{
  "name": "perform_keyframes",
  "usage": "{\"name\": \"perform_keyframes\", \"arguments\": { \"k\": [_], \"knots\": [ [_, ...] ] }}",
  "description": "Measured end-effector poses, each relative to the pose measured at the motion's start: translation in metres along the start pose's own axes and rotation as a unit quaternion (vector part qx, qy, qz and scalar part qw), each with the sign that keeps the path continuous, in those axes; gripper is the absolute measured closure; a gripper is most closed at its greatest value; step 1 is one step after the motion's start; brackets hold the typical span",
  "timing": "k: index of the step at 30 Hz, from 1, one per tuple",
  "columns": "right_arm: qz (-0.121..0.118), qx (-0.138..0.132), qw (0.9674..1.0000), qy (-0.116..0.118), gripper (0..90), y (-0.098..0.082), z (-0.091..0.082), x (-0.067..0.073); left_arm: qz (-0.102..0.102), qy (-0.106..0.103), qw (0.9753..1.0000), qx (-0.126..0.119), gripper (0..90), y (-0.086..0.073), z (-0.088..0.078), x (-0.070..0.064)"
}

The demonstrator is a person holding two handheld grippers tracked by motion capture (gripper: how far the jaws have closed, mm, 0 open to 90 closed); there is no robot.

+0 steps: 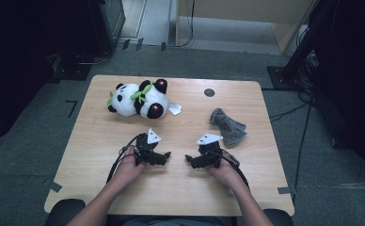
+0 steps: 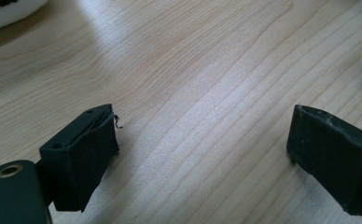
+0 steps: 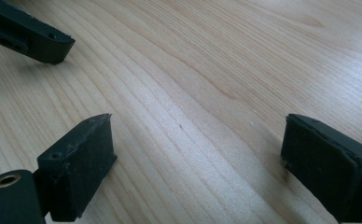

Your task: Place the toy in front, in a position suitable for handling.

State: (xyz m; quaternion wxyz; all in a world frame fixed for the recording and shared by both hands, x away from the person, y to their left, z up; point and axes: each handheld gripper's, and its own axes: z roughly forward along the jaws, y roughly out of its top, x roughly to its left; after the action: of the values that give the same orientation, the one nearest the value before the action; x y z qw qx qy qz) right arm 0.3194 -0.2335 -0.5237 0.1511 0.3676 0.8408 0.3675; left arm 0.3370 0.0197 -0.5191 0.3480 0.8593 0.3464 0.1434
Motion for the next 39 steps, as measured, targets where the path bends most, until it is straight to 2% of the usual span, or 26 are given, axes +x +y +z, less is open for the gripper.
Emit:
{"name": "perform_keyframes", "arguments": {
  "k": [27, 37, 39],
  "knots": [
    [0.004, 0.0, 1.0, -0.003, 9.0, 0.0002, 0.0003, 0.0011, -0.001, 0.002, 1.0, 0.001, 8.2, -0.0001, -0.0003, -0.0006],
    [0.006, 0.0, 1.0, -0.004, 8.8, 0.0004, 0.0006, 0.0015, 0.006, -0.006, 1.0, 0.0, 9.0, -0.0003, -0.0007, 0.0005],
    [0.007, 0.002, 1.0, -0.005, 9.2, 0.001, 0.0006, 0.0017, 0.009, -0.006, 0.9999, -0.002, 11.8, -0.0001, -0.0023, 0.002]
  ]
}}
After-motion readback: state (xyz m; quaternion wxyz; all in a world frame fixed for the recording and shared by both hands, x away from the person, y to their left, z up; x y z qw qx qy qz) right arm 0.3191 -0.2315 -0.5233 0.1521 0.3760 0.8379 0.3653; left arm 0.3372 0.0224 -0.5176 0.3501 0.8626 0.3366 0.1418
